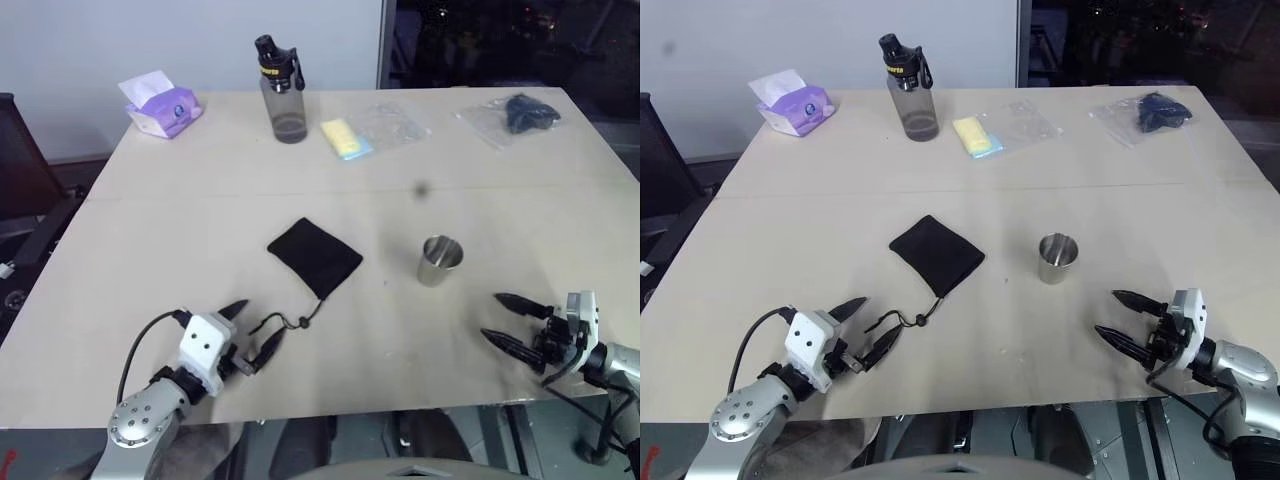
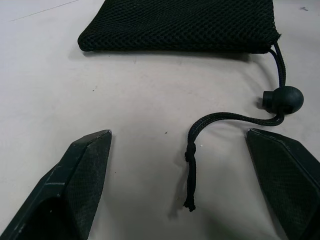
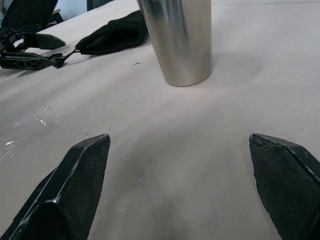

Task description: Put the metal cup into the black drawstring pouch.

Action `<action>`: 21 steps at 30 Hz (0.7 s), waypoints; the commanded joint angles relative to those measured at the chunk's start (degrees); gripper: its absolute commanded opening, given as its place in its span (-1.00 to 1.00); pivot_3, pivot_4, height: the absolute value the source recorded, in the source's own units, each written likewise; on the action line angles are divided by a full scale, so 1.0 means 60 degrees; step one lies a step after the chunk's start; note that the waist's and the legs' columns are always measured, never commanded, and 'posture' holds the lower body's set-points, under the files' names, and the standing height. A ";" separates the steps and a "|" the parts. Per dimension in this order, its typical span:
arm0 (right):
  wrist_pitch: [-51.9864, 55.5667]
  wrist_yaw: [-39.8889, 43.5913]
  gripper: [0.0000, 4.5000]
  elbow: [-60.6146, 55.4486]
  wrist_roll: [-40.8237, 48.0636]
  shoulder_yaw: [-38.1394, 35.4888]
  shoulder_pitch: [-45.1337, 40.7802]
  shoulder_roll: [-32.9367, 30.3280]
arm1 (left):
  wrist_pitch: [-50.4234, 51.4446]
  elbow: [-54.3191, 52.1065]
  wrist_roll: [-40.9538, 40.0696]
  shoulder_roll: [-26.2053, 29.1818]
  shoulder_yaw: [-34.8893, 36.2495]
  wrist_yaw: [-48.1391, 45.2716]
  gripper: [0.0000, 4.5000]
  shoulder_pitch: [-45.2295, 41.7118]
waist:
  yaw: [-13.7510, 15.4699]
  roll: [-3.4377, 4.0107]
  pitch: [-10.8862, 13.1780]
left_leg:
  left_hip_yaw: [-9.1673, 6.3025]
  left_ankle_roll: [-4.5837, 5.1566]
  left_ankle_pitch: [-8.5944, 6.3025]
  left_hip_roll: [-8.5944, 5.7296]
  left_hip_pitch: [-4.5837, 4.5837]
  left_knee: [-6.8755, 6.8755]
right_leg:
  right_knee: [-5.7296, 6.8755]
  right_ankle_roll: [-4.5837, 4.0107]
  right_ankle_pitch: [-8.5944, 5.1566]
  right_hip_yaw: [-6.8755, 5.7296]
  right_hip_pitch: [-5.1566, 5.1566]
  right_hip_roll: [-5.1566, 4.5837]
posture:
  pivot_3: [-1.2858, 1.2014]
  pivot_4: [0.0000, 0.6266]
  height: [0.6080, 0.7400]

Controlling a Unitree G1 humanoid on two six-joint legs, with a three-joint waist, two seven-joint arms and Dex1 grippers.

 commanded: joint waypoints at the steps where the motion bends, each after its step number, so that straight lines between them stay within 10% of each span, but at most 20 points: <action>1: -0.0105 0.0117 1.00 -0.0275 0.0146 -0.0157 0.0129 -0.0002 | 0.0327 0.0032 0.0068 0.0168 -0.0097 -0.0156 0.98 0.0219 | 0.0000 0.0000 0.0000 | 0.0000 0.0000 0.0000 0.0000 0.0000 0.0000 | 0.0000 0.0000 0.0000 0.0000 0.0000 0.0000 | 0.03 -0.52 1.00; 21: -0.0430 -0.0010 1.00 -0.0313 0.0172 -0.0127 -0.0054 0.0300 | 0.0545 0.0049 -0.0332 0.0335 -0.0023 -0.0512 0.98 -0.0438 | 0.0011 0.0007 0.0003 | 0.0001 0.0001 0.0000 -0.0001 -0.0004 0.0002 | 0.0000 0.0000 0.0000 -0.0004 0.0000 -0.0002 | 0.03 -0.52 1.00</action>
